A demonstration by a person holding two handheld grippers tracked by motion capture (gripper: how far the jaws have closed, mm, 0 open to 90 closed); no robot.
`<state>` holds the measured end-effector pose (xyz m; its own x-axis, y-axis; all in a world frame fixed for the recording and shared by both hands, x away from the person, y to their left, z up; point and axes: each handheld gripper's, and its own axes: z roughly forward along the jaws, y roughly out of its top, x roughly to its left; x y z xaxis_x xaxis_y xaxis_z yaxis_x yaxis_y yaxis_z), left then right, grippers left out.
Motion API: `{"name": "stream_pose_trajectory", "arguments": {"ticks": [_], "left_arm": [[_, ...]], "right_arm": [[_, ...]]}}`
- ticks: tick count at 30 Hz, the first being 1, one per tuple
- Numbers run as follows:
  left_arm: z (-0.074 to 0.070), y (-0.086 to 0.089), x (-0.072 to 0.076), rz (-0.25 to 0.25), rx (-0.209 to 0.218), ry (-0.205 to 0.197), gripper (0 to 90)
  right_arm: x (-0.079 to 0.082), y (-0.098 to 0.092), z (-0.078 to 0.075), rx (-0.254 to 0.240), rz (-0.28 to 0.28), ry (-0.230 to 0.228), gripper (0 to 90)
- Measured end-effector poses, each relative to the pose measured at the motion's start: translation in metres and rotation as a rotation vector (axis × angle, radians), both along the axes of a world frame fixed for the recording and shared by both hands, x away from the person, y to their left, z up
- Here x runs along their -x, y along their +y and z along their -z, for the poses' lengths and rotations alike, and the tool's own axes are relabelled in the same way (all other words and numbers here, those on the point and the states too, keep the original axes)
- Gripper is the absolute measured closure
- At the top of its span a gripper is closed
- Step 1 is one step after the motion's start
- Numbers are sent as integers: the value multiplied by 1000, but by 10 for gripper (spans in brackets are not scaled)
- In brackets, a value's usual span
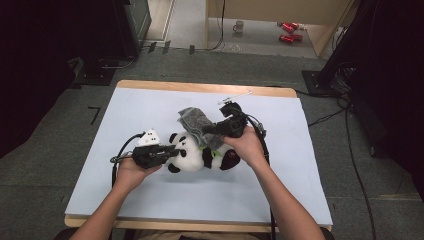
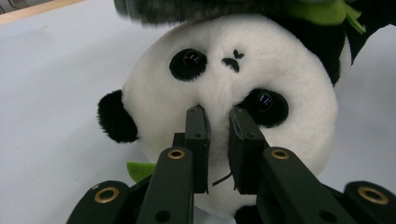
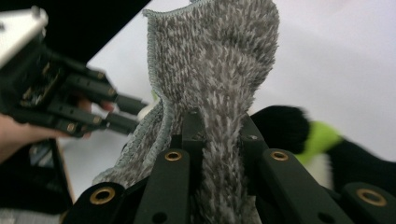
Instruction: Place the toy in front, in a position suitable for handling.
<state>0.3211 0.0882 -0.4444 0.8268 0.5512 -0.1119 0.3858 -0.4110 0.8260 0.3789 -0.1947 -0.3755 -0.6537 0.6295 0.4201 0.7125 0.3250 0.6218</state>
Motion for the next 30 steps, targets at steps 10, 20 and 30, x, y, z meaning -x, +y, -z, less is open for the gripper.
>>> {"name": "stream_pose_trajectory", "arguments": {"ticks": [10, 20, 30], "left_arm": [[1, -1, 1, -8, -1, -4, 811], [1, 0, 1, -16, 8, 5, 814], [2, 0, 0, -6, 5, 5, 810]], "right_arm": [[-10, 5, 12, 168, 24, -37, 796], [-20, -10, 8, 182, 122, -103, 797], [-10, -19, -21, 47, 175, -188, 797]]}}
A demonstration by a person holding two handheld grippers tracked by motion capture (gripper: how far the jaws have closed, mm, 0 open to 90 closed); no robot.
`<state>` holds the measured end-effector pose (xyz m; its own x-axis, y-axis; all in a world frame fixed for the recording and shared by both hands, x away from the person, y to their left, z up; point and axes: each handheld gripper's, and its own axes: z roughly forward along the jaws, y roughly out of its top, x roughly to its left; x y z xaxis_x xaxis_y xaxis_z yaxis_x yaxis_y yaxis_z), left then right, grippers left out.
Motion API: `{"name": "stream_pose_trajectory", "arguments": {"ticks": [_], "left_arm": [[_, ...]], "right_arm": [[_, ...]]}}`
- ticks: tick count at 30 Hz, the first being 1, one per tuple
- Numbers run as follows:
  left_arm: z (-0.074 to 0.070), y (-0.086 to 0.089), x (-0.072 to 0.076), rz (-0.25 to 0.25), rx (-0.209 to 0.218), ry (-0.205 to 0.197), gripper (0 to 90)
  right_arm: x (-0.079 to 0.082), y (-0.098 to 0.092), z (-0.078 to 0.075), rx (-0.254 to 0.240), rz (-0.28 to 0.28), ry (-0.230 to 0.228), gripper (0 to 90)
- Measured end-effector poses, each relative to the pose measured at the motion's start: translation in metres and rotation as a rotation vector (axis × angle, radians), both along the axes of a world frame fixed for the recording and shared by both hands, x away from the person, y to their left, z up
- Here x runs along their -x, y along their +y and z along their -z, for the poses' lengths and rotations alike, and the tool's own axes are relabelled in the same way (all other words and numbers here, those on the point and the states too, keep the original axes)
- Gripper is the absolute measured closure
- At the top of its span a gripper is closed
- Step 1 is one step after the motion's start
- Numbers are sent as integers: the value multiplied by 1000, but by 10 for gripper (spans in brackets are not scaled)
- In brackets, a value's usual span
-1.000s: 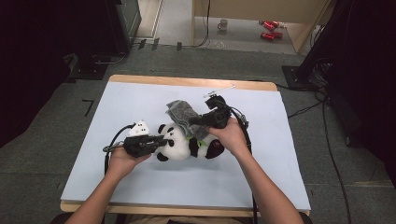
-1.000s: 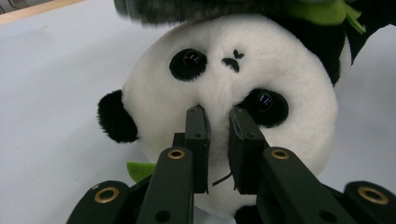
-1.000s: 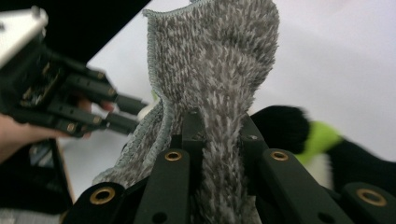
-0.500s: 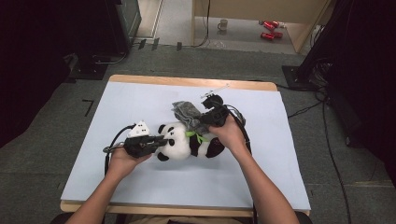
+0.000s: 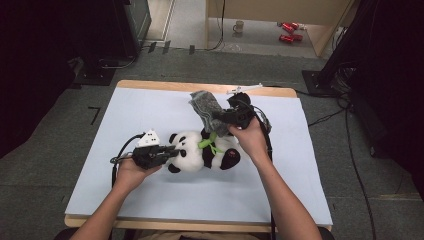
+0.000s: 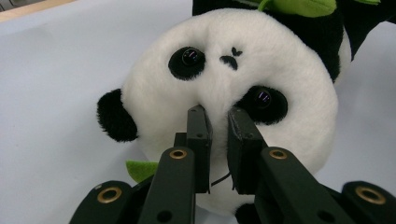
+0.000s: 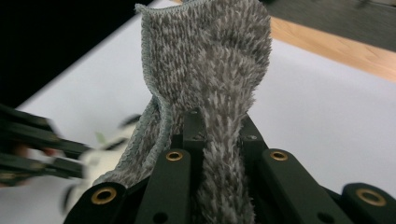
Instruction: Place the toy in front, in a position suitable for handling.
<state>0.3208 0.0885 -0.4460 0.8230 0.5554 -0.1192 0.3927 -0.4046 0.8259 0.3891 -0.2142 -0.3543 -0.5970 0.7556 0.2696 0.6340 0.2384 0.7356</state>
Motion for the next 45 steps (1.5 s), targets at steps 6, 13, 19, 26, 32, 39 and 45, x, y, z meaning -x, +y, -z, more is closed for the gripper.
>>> {"name": "stream_pose_trajectory", "arguments": {"ticks": [6, 13, 19, 26, 32, 39, 45], "left_arm": [[0, 1, 0, 0, 0, 1, 808], [0, 1, -1, 1, 3, 6, 807], [0, 2, -1, 3, 3, 10, 806], [0, 1, 0, 0, 10, 7, 809], [0, 1, -1, -2, 16, 10, 810], [1, 2, -1, -6, 17, 14, 810], [2, 3, -4, -14, 37, 32, 809]], "right_arm": [[14, 14, -17, -54, -90, 0, 797], [17, 31, 3, -29, -162, 81, 797], [11, 31, 32, 8, -178, 193, 797], [2, 18, 40, 66, -135, 166, 801], [-1, 12, 36, 96, -94, 115, 800], [-6, -5, 32, 96, -13, 86, 801], [-8, -15, 27, 84, 40, 44, 801]]}}
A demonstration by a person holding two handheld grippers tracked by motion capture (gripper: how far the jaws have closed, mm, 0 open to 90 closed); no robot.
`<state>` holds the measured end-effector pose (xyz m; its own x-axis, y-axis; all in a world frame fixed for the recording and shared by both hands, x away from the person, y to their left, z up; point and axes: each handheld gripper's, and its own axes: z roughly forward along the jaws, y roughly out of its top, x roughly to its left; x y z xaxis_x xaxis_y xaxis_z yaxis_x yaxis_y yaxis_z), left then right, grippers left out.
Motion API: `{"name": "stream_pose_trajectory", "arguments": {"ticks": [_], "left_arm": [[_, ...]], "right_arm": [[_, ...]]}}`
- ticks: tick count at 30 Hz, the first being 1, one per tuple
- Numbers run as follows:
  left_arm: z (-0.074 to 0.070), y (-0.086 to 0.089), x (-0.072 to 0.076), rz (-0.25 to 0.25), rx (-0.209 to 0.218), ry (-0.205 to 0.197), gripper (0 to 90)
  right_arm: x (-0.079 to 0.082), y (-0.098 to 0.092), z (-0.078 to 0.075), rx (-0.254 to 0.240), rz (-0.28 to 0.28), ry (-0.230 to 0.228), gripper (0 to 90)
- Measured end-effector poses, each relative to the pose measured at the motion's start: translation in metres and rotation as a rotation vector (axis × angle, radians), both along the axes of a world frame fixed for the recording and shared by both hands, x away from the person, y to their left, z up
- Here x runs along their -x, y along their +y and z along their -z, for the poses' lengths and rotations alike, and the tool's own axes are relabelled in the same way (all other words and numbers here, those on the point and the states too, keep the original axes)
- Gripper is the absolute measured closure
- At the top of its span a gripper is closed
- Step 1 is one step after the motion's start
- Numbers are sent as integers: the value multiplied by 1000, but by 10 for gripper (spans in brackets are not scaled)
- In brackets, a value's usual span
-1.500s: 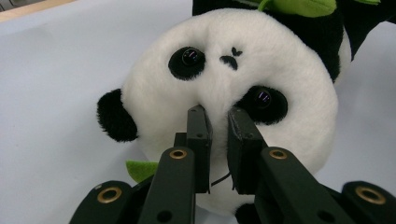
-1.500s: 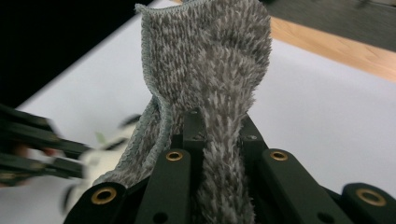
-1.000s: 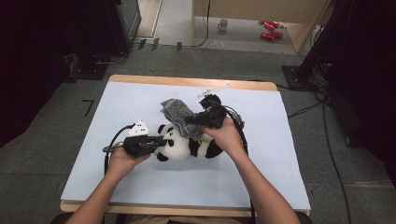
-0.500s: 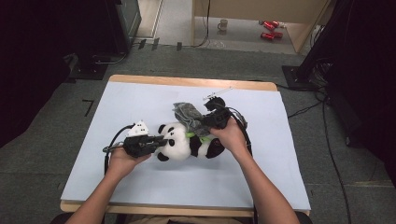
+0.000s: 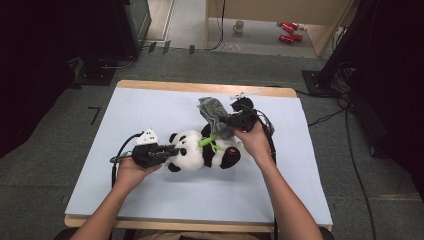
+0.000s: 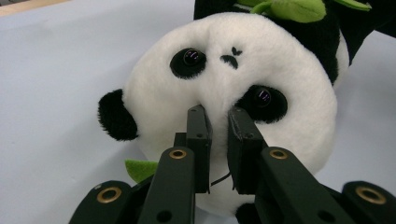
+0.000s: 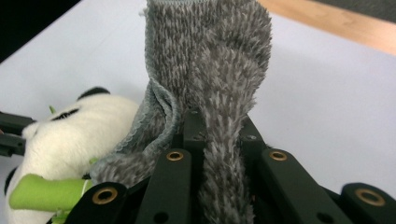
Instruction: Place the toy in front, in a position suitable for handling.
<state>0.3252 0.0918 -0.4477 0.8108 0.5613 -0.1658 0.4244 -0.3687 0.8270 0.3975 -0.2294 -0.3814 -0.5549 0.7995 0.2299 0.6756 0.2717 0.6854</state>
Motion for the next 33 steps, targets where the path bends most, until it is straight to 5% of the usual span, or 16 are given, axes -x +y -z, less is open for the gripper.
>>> {"name": "stream_pose_trajectory", "arguments": {"ticks": [5, 10, 18, 24, 29, 33], "left_arm": [[1, 1, -5, -24, 21, 16, 804], [0, 2, -11, -52, 43, 38, 800], [1, 3, -22, -94, 91, 84, 798], [1, 3, -27, -101, 94, 87, 800], [1, 1, -27, -85, 72, 73, 805], [1, -1, -25, -81, 59, 67, 807]], "right_arm": [[4, -6, -14, -84, 13, -33, 801], [14, -3, -31, -167, -32, -41, 801], [32, 17, -36, -197, -115, -9, 801], [43, 36, -25, -175, -181, 36, 800], [41, 48, -2, -87, -198, 102, 801], [40, 45, -4, -38, -186, 81, 800]]}}
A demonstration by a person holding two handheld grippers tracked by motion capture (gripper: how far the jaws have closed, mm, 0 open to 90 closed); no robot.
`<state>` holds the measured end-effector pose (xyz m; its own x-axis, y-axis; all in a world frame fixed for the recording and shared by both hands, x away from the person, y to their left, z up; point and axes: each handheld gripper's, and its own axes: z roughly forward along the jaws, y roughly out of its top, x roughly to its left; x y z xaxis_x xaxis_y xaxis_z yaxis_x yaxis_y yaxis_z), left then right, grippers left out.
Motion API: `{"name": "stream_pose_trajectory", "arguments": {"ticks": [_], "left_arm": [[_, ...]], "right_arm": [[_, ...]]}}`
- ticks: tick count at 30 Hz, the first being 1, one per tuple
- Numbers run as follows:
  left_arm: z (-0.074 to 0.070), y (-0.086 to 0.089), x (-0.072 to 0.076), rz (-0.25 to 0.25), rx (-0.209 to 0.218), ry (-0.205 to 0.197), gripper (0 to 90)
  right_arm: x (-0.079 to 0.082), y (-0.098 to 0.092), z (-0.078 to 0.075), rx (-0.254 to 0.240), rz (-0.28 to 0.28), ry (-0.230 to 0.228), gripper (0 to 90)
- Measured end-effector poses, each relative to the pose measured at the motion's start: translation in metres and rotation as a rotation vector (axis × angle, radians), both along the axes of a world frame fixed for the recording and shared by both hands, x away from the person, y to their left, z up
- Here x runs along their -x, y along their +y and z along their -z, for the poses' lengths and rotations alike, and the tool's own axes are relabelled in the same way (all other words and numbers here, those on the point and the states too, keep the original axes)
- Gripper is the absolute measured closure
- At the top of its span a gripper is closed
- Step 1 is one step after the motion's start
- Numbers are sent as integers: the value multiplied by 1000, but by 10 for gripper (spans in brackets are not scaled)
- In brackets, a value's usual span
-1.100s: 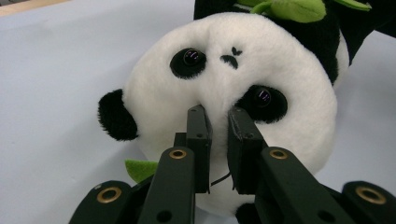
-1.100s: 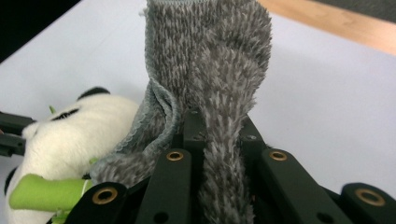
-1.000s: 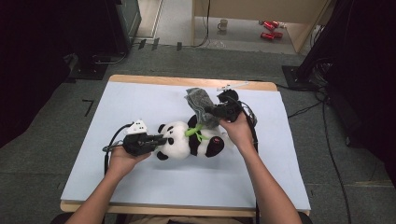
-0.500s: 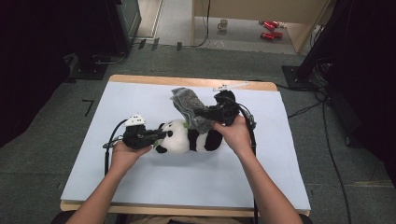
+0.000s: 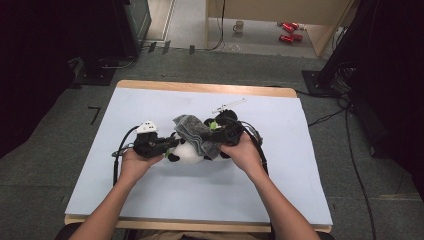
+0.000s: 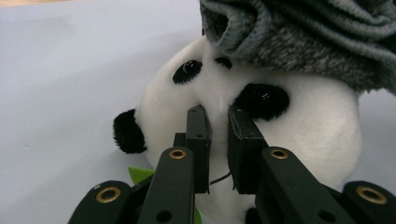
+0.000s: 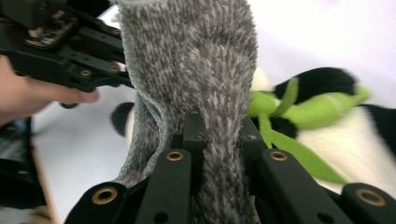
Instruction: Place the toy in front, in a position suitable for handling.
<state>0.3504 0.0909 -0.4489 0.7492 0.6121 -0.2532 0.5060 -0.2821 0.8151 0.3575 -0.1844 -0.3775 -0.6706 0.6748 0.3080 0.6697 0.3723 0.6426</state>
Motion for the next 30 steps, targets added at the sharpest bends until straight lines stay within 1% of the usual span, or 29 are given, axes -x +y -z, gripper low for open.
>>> {"name": "stream_pose_trajectory", "arguments": {"ticks": [2, 5, 9, 11, 13, 15, 18, 20, 21, 23, 24, 27, 29, 30], "left_arm": [[1, 0, 0, 3, 5, 6, 809], [1, 0, 1, 4, -2, 2, 809], [1, 0, 2, 4, -3, 1, 809], [1, 0, 2, 4, -4, 0, 809], [1, 0, 2, 4, -5, 0, 809], [1, 0, 2, 5, -6, 0, 809], [1, 0, 2, 4, -6, 1, 808], [1, 1, 2, 5, -5, 2, 808], [1, 1, 2, 7, -8, 2, 808], [1, 1, 3, 10, -7, 2, 807], [1, 1, 3, 10, -7, 2, 807], [1, 1, 3, 6, -7, 2, 806], [1, 1, 3, 5, -7, 6, 805], [1, 1, 3, 3, -5, 6, 805]], "right_arm": [[-1, -2, -1, 12, 4, 0, 800], [-2, -4, -2, 33, 10, -4, 800], [-3, -11, -8, 69, 53, -39, 800], [-5, -16, -9, 68, 73, -40, 801], [-7, -22, -10, 59, 93, -41, 801], [-9, -26, -10, 36, 102, -27, 801], [-11, -29, -11, 35, 118, -29, 800], [-12, -31, -12, 31, 132, -42, 800], [-12, -32, -14, 18, 139, -50, 802], [-10, -34, -20, -22, 143, -51, 802], [-8, -34, -25, -36, 138, -68, 802], [0, -29, -37, -67, 109, -93, 802], [4, -23, -40, -79, 82, -92, 801], [6, -18, -40, -77, 60, -88, 801]]}}
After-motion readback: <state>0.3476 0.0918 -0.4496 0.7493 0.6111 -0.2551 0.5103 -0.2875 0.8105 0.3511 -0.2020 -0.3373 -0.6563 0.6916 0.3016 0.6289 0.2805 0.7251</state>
